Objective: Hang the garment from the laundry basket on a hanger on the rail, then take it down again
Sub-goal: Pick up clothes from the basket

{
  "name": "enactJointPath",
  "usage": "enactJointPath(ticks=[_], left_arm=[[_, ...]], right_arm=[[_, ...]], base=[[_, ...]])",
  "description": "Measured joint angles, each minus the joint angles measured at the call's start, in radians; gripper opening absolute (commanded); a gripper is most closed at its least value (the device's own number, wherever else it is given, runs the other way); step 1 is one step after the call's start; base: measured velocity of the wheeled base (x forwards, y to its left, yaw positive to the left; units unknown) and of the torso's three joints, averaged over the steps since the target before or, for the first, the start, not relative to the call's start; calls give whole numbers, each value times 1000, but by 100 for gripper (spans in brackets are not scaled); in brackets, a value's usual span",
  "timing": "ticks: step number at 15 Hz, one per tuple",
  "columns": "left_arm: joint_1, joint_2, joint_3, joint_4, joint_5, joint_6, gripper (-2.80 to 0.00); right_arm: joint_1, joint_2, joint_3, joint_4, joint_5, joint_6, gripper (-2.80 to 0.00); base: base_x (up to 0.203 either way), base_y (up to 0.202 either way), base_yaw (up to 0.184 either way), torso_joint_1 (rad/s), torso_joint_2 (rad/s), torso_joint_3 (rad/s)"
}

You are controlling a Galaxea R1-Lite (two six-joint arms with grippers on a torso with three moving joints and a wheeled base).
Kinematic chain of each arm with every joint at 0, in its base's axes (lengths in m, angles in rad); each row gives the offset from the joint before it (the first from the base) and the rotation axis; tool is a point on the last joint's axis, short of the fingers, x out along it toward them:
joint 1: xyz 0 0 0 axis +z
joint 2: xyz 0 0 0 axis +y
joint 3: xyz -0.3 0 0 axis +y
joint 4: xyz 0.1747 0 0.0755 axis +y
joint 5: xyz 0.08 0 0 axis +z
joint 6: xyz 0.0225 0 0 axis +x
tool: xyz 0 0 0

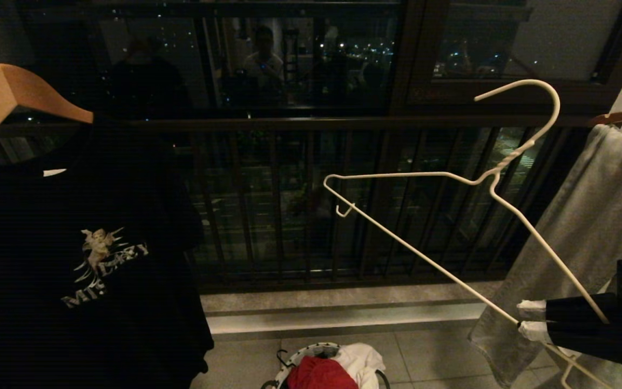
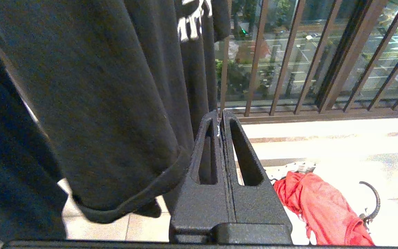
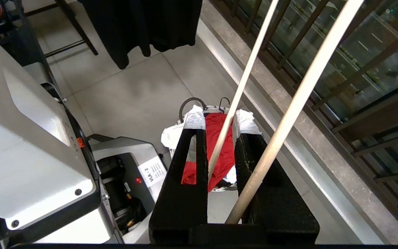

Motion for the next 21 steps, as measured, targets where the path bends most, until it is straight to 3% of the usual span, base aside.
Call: enactJointPath(ticks=[7, 21], left_arm=[[0, 0, 0, 0, 0, 0, -280], [0, 0, 0, 1, 0, 0, -280]], right_arm=[[-2, -4, 40, -104, -6, 3, -280], [0, -18, 50, -105, -6, 0, -280]], base=[[0, 0, 0, -146, 336, 180], [0, 0, 0, -207, 493, 282]])
